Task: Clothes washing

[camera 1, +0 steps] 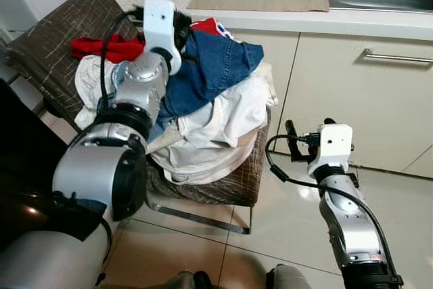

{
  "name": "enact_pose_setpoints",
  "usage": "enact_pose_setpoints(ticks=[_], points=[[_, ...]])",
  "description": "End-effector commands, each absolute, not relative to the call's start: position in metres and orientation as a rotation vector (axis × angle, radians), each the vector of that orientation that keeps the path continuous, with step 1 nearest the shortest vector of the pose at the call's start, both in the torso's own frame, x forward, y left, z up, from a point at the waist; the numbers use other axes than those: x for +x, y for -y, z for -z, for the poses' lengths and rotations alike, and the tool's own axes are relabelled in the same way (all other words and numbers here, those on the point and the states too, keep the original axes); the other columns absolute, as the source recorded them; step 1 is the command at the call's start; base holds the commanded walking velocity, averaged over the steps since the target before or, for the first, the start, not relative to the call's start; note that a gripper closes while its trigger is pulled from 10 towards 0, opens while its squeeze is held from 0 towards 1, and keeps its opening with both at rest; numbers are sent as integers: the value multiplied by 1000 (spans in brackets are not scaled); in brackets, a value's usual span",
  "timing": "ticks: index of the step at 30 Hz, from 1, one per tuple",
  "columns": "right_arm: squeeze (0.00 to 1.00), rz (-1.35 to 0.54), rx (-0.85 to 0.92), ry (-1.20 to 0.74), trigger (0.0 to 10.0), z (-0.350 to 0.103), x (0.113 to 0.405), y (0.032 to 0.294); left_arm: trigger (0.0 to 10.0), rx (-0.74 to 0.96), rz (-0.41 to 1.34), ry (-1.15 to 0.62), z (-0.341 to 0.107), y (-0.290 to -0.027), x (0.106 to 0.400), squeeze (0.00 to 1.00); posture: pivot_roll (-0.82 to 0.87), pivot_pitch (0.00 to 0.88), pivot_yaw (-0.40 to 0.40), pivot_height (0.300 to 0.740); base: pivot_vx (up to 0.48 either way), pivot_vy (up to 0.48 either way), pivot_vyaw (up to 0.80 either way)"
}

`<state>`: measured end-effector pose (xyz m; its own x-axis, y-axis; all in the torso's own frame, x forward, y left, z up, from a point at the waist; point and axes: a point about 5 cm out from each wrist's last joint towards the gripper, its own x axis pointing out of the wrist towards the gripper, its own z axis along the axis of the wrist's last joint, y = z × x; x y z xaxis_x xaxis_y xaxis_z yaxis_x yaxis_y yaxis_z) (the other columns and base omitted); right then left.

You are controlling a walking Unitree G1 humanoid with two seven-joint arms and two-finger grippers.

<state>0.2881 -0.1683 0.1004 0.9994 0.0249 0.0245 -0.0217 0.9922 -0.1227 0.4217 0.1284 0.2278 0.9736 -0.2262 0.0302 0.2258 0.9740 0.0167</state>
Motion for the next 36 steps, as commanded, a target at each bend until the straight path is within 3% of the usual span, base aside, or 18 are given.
enact_pose_setpoints(ticks=[1,8,23,24,28,35,36], points=[[0,-35,-118,32,10000,-100,287,166,10000,10,219,14,-227,-131,422,1000,-288,47,113,740,0,0,0],[0,-23,-121,23,10000,-98,285,170,10000,48,228,-93,-208,-128,420,1000,-298,54,117,740,0,0,0],[0,-24,-123,19,10000,-97,285,169,10000,48,174,-85,-217,-133,422,1000,-296,52,118,740,0,0,0],[0,-25,-123,19,10000,-97,285,169,10000,36,161,-89,-217,-134,422,0,-296,52,118,740,0,0,0],[0,-24,-123,19,10000,-97,285,169,10000,-86,89,-83,-219,-136,423,0,-305,56,123,740,0,0,0],[0,-16,-124,20,10000,-97,284,171,10000,-137,94,-106,-215,-131,423,0,-311,54,126,740,0,0,0],[0,-15,-125,20,10000,-97,284,171,4627,-155,94,-110,-214,-130,423,0,-311,54,126,740,0,0,0]])
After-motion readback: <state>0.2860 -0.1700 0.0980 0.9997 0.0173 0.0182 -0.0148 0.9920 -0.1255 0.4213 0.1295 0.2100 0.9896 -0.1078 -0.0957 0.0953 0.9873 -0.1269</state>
